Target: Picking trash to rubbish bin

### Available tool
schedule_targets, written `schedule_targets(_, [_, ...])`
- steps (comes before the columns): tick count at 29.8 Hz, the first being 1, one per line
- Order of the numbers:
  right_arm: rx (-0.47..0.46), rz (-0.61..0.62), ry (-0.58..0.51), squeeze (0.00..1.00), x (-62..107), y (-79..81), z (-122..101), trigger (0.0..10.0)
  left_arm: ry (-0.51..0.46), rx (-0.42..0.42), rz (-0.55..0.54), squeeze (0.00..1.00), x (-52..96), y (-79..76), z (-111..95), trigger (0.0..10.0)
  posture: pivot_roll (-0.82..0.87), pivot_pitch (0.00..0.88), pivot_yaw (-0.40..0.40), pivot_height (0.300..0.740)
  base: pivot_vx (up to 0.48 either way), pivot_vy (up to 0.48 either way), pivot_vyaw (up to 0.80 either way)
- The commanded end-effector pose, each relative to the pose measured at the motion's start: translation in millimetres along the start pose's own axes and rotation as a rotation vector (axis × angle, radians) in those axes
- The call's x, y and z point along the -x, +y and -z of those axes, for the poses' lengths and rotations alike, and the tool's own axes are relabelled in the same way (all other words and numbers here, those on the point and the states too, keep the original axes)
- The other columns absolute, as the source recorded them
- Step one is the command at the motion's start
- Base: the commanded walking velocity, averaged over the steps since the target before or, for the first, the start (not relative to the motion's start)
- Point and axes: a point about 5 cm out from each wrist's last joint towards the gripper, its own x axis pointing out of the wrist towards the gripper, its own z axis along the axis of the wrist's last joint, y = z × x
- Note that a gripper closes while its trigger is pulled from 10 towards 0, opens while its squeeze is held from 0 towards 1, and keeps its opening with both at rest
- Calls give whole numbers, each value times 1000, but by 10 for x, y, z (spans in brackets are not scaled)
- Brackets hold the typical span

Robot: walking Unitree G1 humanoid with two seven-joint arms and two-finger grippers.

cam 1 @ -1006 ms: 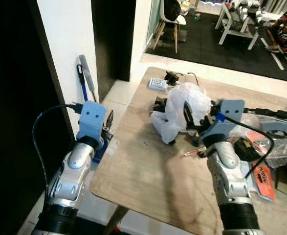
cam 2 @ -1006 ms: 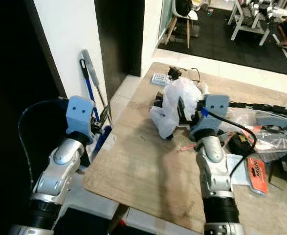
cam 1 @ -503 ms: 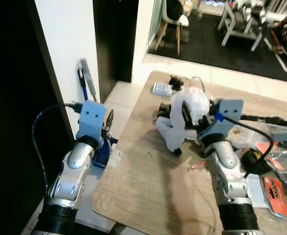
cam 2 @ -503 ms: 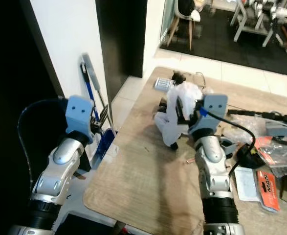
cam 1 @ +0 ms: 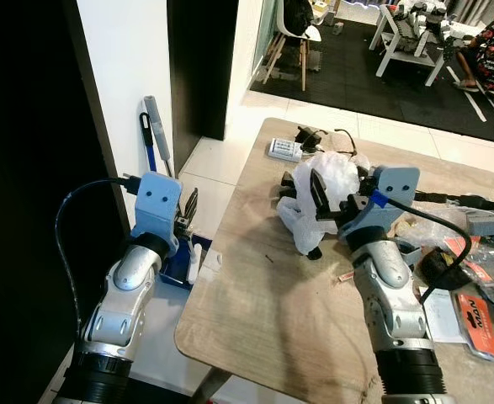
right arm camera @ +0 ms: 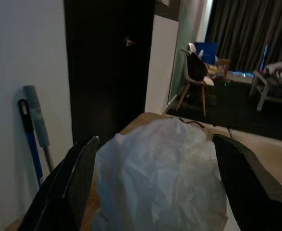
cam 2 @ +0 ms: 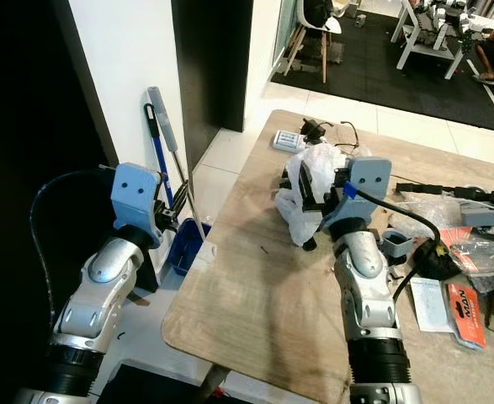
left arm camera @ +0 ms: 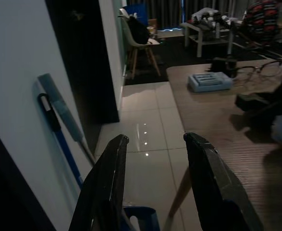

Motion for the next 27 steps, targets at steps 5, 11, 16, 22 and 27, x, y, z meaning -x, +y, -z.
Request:
schedule_targets(5, [76, 6, 4, 1000, -12, -24, -27, 10000, 15, 11, 38, 0, 27, -36, 27, 10000, -40, 115, -55, 740, 0, 0, 0])
schedule_targets(11, [154, -49, 62, 1000, -93, -50, 99, 10000, -2, 40, 107, 0, 0, -111, 6, 10000, -43, 123, -59, 740, 0, 0, 0])
schedule_targets(16, [232, -10, 88, 0, -182, -146, 100, 10000, -38, 93, 203, 0, 25, -173, -50, 10000, -44, 129, -58, 740, 0, 0, 0])
schedule_targets(22, [270, -3, 106, 0, -186, -167, 115, 10000, -84, 183, 341, 0, 105, -202, -138, 10000, -47, 138, -53, 740, 0, 0, 0])
schedule_targets(27, [262, 3, 149, 0, -176, -194, 228, 10000, -95, 231, 556, 0, 203, -326, -224, 10000, -44, 144, -50, 740, 0, 0, 0])
